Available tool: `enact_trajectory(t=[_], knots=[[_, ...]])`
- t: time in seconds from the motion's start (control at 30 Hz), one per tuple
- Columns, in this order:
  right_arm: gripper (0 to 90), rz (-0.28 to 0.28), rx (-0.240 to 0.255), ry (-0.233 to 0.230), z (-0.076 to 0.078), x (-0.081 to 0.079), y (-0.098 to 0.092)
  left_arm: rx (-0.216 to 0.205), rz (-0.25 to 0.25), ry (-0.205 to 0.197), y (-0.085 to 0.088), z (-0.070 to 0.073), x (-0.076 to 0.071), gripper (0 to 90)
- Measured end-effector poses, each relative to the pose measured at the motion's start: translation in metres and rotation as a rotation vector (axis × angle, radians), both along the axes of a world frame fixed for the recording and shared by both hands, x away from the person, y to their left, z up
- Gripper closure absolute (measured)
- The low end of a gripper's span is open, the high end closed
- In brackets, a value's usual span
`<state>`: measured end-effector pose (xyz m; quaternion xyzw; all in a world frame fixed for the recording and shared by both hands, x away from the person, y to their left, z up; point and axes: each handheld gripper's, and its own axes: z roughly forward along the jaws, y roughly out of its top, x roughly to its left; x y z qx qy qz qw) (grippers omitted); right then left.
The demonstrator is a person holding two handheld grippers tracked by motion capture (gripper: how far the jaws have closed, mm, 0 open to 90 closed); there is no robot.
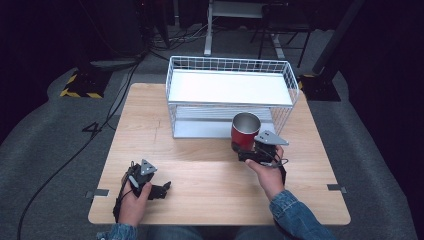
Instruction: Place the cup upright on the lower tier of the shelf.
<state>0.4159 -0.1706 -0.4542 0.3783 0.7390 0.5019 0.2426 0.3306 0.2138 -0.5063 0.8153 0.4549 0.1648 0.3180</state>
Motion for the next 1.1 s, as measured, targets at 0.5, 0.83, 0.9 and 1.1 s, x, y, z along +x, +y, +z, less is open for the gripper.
enact_trajectory(t=[0.5,0.83,0.9,1.1], knots=[[17.0,-0.031,0.002,0.001,-0.011,0.035,0.026,0.000,-0.003,0.005,0.000,0.000,0.000,0.0],[17.0,-0.064,0.013,0.001,-0.018,0.061,0.037,-0.004,-0.005,0.007,0.000,0.000,0.000,0.0],[17.0,-0.067,0.019,-0.001,-0.020,0.065,0.039,-0.004,-0.003,0.004,0.000,0.000,0.000,0.0],[16.9,-0.076,0.030,-0.010,-0.025,0.081,0.046,-0.004,-0.003,0.004,0.000,0.000,0.000,0.0]])
